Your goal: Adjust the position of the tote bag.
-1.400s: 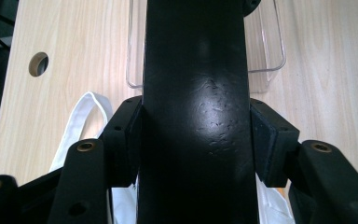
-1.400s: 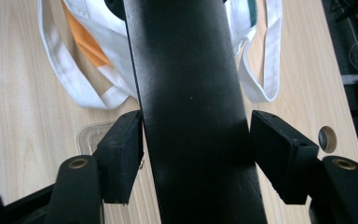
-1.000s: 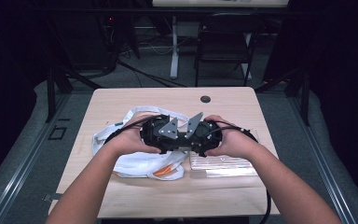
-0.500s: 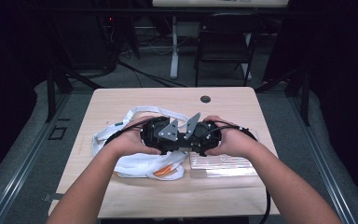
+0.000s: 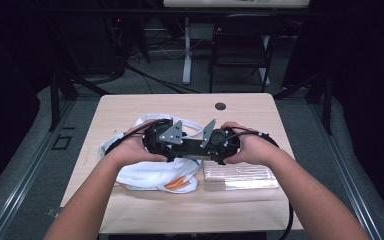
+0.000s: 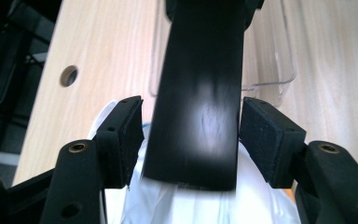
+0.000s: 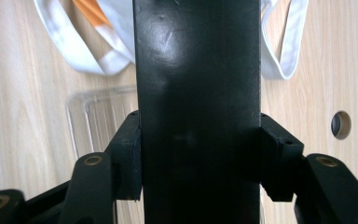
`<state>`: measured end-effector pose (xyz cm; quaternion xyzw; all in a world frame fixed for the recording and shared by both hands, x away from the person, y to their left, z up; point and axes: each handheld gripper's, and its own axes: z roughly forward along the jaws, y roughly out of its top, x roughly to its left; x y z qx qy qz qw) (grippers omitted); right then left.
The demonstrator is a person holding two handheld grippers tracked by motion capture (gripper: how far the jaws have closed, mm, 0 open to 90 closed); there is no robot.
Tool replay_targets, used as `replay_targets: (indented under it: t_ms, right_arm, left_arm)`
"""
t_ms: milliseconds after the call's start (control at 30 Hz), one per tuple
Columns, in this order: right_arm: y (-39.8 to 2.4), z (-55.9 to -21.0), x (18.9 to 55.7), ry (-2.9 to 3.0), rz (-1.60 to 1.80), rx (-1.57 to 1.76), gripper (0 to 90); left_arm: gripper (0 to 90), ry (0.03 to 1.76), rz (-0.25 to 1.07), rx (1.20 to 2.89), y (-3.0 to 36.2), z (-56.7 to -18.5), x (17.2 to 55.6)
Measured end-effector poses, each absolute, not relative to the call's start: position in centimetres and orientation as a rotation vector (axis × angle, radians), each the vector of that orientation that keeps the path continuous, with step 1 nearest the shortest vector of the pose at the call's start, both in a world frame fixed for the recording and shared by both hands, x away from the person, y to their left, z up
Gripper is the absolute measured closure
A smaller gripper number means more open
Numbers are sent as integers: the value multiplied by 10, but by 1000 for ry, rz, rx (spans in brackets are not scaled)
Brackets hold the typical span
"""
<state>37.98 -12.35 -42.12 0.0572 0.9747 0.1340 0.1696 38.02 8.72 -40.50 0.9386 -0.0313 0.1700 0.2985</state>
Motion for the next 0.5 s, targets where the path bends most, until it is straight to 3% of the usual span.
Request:
replay_targets:
  t_ms: [500]
  right_arm:
    - [-141,-420,385,2778,346,200,430]
  left_arm:
    - [412,138,460,2521,142,-421,387]
